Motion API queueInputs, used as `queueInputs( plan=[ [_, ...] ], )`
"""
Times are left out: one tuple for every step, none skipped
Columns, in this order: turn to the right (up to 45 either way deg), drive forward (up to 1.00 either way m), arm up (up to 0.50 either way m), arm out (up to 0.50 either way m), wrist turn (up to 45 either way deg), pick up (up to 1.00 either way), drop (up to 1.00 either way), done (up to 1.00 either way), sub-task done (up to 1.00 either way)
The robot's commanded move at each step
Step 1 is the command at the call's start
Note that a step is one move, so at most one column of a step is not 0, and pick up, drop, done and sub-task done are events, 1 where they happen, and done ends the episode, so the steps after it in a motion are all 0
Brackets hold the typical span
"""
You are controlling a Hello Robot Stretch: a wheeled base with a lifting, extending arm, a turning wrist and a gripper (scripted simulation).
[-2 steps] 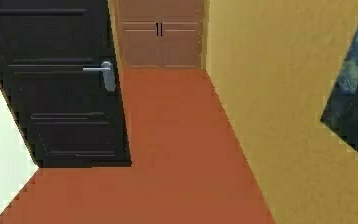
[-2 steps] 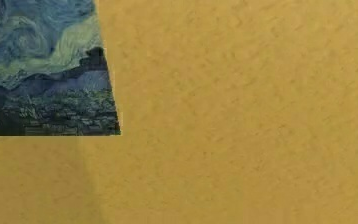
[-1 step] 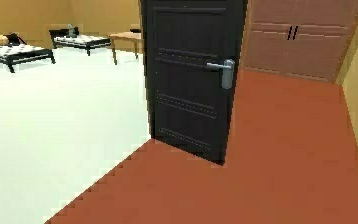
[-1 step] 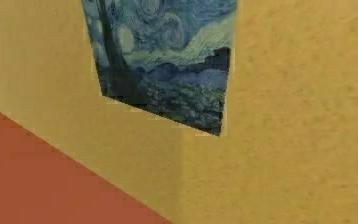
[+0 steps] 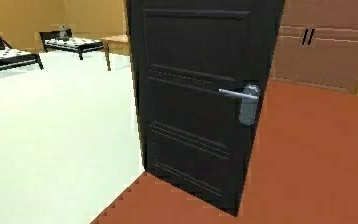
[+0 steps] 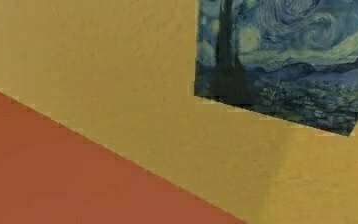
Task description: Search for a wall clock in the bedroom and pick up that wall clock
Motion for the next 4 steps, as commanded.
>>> queueInputs(
  plan=[
    [-27.0, 0.0, 0.0, 0.0, 0.0, 0.0, 0.0, 0.0, 0.0],
    [0.0, 1.0, 0.0, 0.0, 0.0, 0.0, 0.0, 0.0, 0.0],
    [0.0, 0.8, 0.0, 0.0, 0.0, 0.0, 0.0, 0.0, 0.0],
    [45.0, 0.0, 0.0, 0.0, 0.0, 0.0, 0.0, 0.0, 0.0]
  ],
)
